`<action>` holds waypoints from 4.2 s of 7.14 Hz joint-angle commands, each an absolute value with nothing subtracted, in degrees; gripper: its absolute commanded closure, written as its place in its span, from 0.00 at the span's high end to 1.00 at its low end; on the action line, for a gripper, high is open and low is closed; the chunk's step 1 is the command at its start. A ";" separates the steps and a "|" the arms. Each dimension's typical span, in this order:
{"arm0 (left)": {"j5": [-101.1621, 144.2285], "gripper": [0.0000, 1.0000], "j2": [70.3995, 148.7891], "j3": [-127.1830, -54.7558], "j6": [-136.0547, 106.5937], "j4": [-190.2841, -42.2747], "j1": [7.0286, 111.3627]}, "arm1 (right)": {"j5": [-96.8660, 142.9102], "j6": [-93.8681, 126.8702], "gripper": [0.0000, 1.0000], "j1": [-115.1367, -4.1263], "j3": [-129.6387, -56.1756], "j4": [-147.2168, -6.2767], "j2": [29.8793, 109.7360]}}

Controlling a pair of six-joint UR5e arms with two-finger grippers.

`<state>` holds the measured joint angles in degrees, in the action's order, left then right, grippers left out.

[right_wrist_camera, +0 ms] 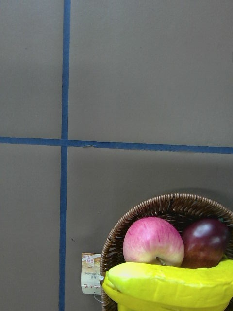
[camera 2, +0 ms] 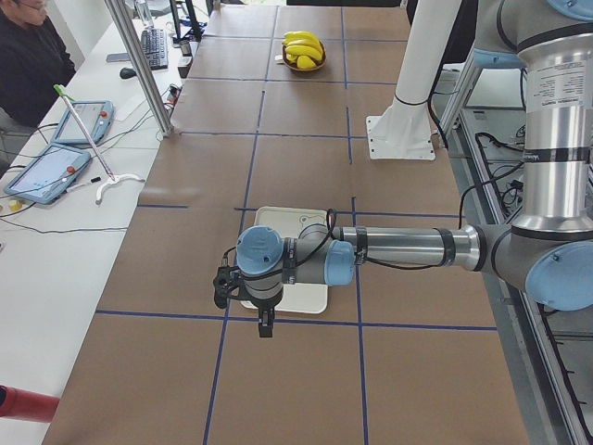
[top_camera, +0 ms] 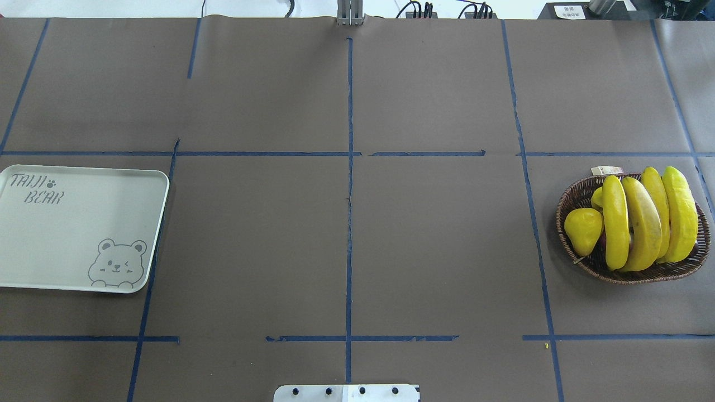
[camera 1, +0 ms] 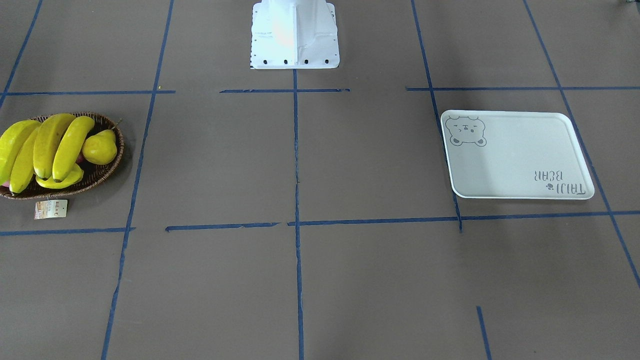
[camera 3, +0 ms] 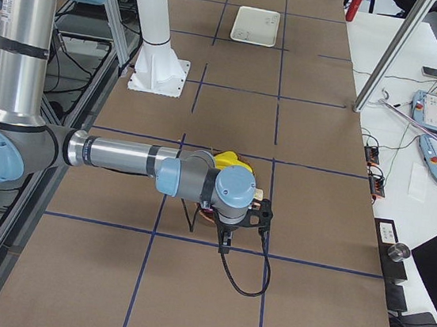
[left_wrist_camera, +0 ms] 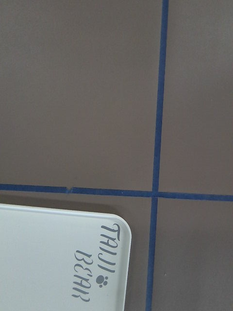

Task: Transfer all bananas from basket to plate

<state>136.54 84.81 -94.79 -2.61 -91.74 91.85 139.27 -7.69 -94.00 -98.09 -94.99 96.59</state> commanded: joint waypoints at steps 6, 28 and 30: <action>136.41 1.00 84.81 -94.48 -2.46 -91.85 91.85 | 139.31 -7.29 1.00 -93.96 -98.17 -94.92 96.59; 140.71 1.00 84.55 -96.42 -2.99 -92.11 91.85 | 143.09 10.38 1.00 -86.60 -103.98 -79.88 99.30; 140.45 1.00 84.29 -96.50 -2.55 -92.11 91.93 | 141.78 20.17 1.00 -82.55 -103.89 -70.00 100.81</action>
